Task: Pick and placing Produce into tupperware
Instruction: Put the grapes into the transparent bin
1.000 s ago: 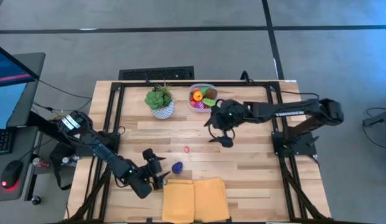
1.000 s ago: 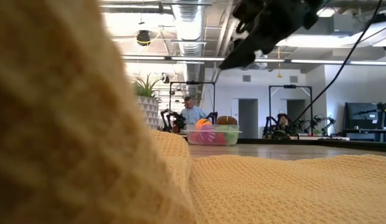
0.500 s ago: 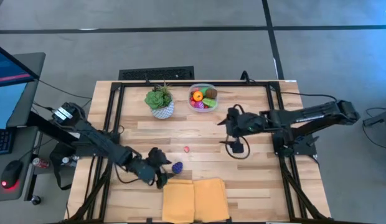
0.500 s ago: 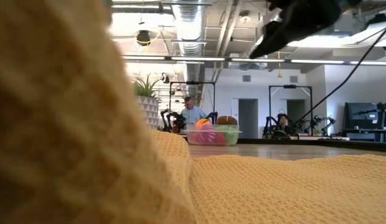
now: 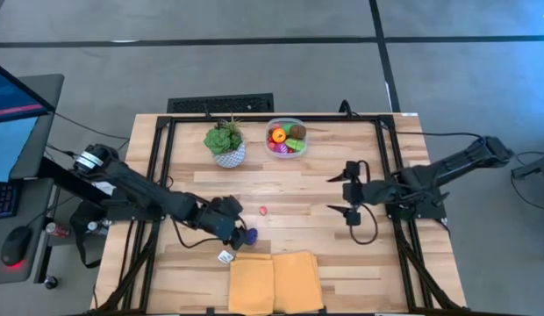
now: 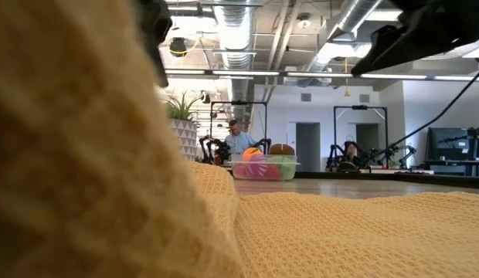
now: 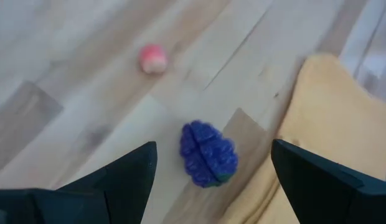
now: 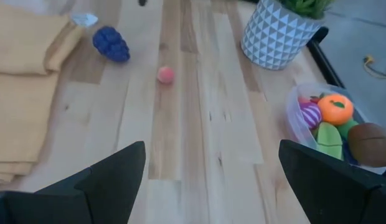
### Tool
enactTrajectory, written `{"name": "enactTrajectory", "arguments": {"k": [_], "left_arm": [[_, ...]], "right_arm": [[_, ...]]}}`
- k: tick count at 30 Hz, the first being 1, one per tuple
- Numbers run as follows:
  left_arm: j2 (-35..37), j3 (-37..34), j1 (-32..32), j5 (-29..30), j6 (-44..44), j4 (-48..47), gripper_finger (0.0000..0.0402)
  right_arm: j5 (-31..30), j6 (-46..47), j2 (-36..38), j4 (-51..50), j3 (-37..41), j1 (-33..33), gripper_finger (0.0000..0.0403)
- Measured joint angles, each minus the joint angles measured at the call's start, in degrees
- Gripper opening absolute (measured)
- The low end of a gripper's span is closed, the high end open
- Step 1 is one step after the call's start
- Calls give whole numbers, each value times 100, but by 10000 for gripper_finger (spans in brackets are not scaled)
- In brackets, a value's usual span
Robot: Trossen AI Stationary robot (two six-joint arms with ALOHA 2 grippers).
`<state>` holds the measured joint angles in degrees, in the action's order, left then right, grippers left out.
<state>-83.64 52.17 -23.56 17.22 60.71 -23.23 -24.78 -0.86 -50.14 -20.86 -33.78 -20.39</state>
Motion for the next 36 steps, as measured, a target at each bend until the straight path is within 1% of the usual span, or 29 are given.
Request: {"name": "enactTrajectory", "arguments": {"k": [2,5,10,15,18,24,30,33,36], "left_arm": [[-1,199,-1,106,11,-152,306],[-188,385,-3,104,20,-261,306],[-990,1063,1,-179,84,-1134,306],[-1568,1963,10,-58,-168,-2050,306],[-1822,2295,35,-47,-260,-2387,306],[-2079,2408,216,-420,-388,-2373,306],[-2150,2412,255,-512,-461,-2301,306],[-2271,2409,257,-657,-488,-2269,306],[-2316,2410,259,-649,-536,-2161,306]], "right_arm": [[-200,79,93,7,65,-223,391],[-576,154,167,26,170,-549,391],[-1082,439,189,15,268,-1036,391],[-1516,574,187,27,286,-1495,391],[-1786,687,187,26,286,-1752,391],[-2006,893,185,-1,286,-2171,391],[-2313,1003,165,-26,286,-2551,391],[-2406,1047,131,-55,286,-2683,391],[-2504,1102,97,-63,286,-2777,391]]}}
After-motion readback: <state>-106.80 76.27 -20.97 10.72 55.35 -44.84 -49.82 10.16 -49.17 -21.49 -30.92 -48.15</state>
